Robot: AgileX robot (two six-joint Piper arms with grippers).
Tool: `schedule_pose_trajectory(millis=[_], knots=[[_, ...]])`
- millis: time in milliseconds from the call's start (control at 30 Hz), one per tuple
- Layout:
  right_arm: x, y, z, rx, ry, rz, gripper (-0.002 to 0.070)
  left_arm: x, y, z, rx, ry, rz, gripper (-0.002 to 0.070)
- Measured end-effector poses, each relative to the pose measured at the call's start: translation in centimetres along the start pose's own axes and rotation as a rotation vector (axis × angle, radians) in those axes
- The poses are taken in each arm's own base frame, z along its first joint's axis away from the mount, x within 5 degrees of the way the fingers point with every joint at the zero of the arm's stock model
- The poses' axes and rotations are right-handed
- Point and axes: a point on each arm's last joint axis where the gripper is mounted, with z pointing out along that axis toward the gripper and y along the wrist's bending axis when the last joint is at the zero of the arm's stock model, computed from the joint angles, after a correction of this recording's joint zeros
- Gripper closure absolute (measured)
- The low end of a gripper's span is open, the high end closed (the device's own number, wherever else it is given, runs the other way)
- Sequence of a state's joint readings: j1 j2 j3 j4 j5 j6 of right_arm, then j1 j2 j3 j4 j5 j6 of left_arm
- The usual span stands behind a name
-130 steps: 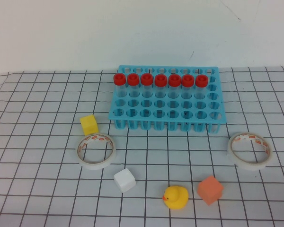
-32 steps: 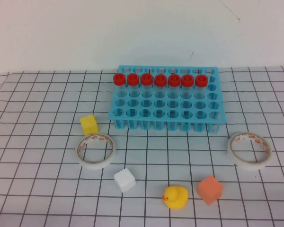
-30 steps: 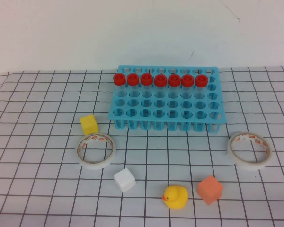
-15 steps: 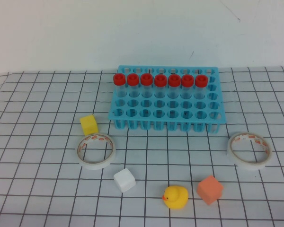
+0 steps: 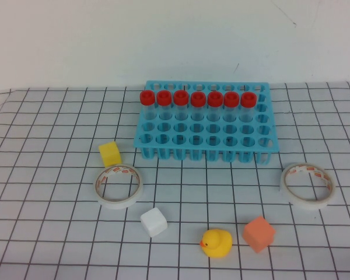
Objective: Place the test tubes
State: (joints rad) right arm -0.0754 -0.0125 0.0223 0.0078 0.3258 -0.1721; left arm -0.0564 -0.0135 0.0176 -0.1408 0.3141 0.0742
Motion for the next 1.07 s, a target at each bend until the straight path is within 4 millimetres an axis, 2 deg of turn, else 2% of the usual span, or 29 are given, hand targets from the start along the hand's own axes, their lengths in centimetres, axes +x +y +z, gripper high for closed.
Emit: schedule_pose_trajectory(millis=[800,1067], knots=[[0.07,0.07,-0.04,-0.012,0.017,0.003,0.0678,0.00,0.00,0.00,0.000,0.000,-0.002,0.0676],[0.12,-0.23,-0.05,0.046,0.022,0.132,0.0678,0.00,0.00,0.00,0.000,0.000,-0.002,0.0676]])
